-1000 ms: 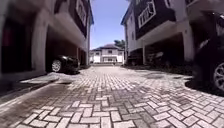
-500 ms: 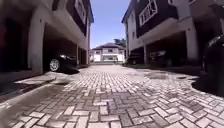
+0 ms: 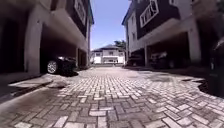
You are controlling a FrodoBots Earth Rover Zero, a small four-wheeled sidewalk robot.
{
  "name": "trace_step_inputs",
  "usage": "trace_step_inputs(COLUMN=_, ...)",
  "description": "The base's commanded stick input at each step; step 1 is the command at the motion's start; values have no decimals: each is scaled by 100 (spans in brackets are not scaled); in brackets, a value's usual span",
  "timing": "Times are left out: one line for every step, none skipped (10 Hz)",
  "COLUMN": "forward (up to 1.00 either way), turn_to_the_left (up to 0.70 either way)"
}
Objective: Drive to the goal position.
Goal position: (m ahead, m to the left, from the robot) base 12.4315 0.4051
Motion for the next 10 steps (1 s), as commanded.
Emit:
trace_step_inputs(forward=50, turn_to_the_left=0)
trace_step_inputs(forward=50, turn_to_the_left=0)
trace_step_inputs(forward=50, turn_to_the_left=0)
trace_step_inputs(forward=50, turn_to_the_left=0)
trace_step_inputs(forward=50, turn_to_the_left=0)
trace_step_inputs(forward=50, turn_to_the_left=0)
trace_step_inputs(forward=50, turn_to_the_left=0)
trace_step_inputs(forward=50, turn_to_the_left=0)
trace_step_inputs(forward=50, turn_to_the_left=0)
trace_step_inputs(forward=50, turn_to_the_left=0)
